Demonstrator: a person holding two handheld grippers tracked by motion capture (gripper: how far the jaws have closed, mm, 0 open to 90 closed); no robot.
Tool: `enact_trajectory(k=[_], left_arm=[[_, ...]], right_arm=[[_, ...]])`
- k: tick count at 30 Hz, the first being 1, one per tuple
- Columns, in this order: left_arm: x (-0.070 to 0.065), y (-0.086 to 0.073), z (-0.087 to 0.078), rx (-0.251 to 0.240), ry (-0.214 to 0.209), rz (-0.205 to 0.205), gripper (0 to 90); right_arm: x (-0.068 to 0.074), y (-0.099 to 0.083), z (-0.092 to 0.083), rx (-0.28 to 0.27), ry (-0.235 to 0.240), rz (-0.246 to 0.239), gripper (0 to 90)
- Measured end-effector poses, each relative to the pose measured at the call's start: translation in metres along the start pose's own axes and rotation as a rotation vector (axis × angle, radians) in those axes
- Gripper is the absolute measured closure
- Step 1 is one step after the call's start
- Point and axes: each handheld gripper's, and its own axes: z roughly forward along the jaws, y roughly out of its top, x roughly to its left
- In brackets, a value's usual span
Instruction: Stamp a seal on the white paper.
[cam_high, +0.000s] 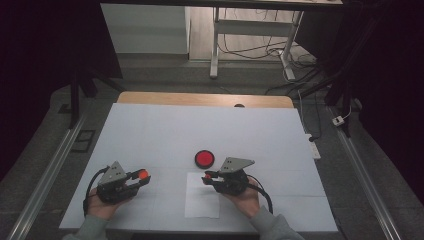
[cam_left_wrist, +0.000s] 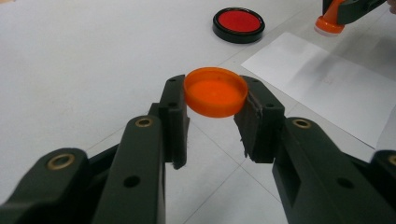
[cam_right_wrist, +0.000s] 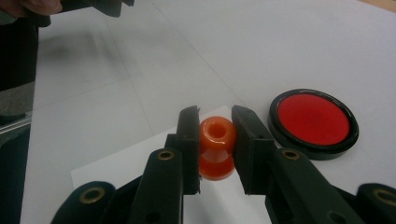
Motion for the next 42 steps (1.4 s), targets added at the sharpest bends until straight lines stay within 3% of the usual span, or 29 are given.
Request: enact_trajectory(k=[22,42], left_arm=[[0.000,0.000,0.001,0.003,0.002,-0.001,64.6],[0.001,-0.001,0.001,0.005,0.000,-0.001,64.6]], right_arm=[[0.005,-0.007,0.015,0.052,0.016,-0.012,72.2],[0.005,-0.013,0.022,0.076,0.003,-0.014,72.2]])
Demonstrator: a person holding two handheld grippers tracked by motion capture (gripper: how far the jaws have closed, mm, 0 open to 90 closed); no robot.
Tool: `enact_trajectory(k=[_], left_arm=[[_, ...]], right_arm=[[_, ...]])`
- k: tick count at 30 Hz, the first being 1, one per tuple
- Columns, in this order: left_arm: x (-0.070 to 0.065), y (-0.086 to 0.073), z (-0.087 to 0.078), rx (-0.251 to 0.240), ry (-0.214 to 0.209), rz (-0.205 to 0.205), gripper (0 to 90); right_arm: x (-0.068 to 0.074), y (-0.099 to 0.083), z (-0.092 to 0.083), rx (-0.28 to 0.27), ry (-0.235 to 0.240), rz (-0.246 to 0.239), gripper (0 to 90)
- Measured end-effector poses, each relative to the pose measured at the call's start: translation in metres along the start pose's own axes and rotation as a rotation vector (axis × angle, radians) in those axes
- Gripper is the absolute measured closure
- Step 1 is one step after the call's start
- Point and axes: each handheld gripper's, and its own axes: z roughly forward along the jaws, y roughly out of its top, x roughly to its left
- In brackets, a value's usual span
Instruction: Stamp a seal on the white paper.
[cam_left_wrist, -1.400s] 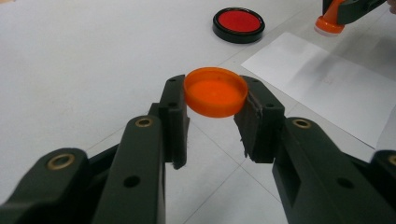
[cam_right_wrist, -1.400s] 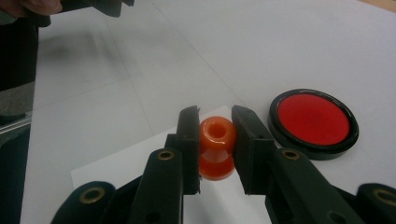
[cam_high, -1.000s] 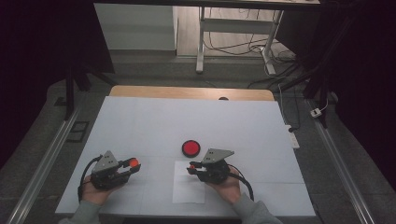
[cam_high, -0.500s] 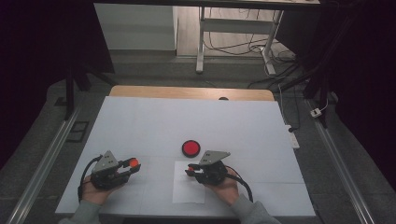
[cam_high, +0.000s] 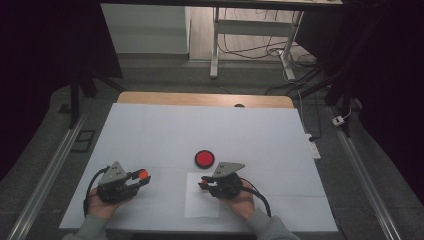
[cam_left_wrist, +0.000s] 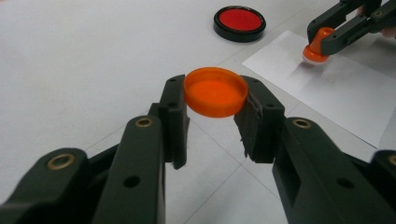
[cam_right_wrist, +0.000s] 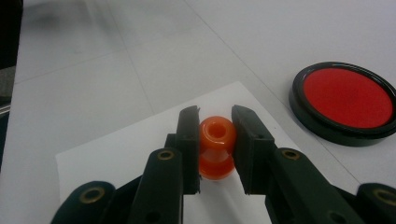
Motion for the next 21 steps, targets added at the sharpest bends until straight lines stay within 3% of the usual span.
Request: enact_trajectory(k=[21], left_arm=[[0.0001,-0.0001,0.0001,0.000,-0.001,0.000,64.6]], right_arm=[[0.0024,-0.0034,0.0058,0.023,-0.012,-0.023,72.2]])
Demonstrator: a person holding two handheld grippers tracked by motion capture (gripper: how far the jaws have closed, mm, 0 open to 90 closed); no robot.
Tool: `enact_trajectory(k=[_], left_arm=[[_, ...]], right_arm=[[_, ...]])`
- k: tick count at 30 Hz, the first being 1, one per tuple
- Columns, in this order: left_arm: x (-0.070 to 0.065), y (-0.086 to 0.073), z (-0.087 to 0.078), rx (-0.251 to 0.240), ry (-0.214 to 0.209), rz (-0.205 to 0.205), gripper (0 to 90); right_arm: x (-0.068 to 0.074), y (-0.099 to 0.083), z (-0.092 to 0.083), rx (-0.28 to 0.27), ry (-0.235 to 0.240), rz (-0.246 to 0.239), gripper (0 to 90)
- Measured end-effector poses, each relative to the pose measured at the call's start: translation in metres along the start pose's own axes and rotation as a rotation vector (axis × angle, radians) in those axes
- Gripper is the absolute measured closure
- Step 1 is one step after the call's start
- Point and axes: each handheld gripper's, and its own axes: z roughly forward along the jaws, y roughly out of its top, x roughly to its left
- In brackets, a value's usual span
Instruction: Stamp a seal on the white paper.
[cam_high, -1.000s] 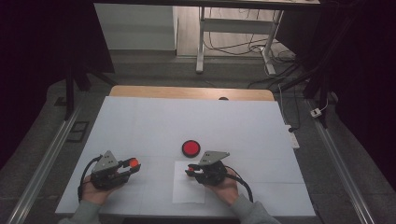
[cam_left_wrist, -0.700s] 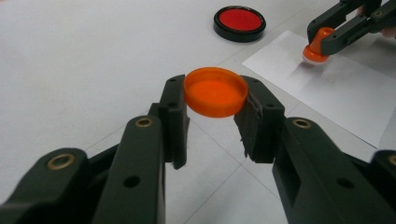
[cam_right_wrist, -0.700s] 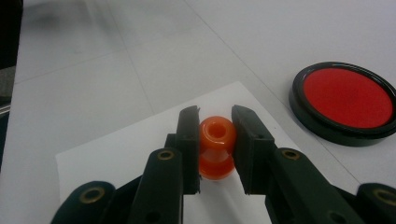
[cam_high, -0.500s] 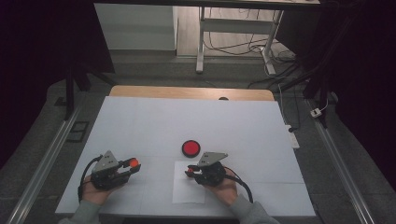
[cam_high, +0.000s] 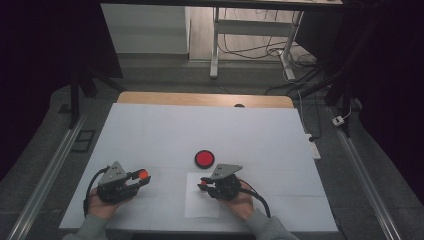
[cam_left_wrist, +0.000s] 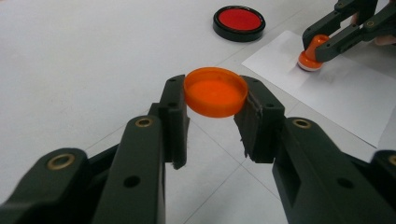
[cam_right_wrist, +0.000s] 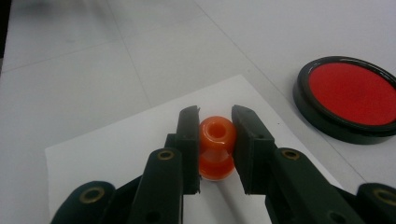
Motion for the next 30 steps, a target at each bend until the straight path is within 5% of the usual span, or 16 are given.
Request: enact_trajectory(k=[30], left_arm=[[-0.0008,-0.0002,0.0006,0.003,0.002,-0.003,64.6]], right_arm=[[0.0013,-0.0030,0.0020,0.001,0.000,-0.020,72.8]])
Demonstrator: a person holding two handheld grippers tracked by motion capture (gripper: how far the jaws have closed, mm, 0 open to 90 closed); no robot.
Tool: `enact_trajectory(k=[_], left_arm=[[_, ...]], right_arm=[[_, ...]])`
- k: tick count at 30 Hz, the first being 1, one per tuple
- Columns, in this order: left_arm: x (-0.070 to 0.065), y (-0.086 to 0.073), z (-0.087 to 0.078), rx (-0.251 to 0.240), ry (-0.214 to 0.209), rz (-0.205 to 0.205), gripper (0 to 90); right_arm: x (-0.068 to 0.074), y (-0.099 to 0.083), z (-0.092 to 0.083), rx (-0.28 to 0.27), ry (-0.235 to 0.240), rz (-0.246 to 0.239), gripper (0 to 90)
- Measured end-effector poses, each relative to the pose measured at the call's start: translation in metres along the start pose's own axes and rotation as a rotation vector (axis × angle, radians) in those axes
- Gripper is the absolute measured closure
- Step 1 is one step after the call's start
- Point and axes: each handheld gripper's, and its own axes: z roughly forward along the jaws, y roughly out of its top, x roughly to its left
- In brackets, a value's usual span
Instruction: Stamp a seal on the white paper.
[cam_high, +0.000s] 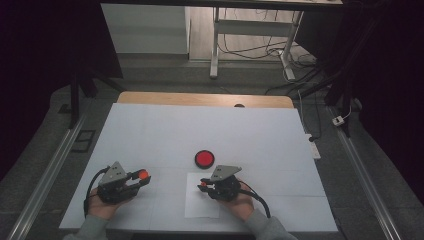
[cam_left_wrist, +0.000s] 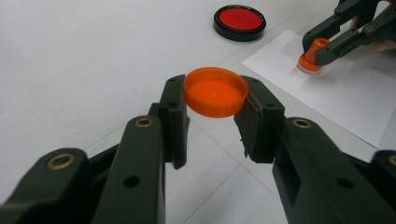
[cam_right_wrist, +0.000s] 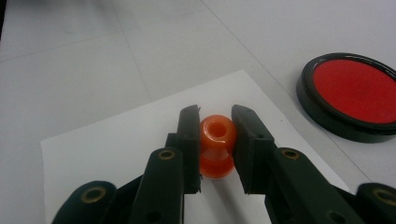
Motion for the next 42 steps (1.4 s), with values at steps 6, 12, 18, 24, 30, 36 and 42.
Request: enact_trajectory(k=[6,12,18,24,30,36,42], left_arm=[[0.000,0.000,0.000,-0.001,0.000,0.000,64.6],[0.000,0.000,0.000,0.000,0.001,0.000,64.6],[0.000,0.000,0.000,0.000,0.002,0.000,64.6],[0.000,0.000,0.000,0.001,0.003,0.000,64.6],[0.001,0.000,0.000,0.000,0.007,-0.001,64.6],[0.002,0.000,0.000,0.001,0.007,-0.002,64.5],[0.002,0.000,0.000,-0.001,0.006,-0.002,64.6]], right_arm=[[0.000,0.000,0.000,0.001,0.001,0.000,72.8],[0.000,0.000,0.000,0.001,-0.001,-0.002,72.8],[0.000,0.000,0.000,-0.001,-0.001,-0.004,72.8],[-0.001,-0.001,0.000,-0.004,0.005,-0.004,72.7],[-0.001,-0.001,0.000,-0.004,-0.001,-0.003,72.6],[-0.002,0.000,-0.001,-0.005,0.004,0.024,72.1],[-0.009,0.009,-0.020,-0.133,0.000,0.098,72.2]])
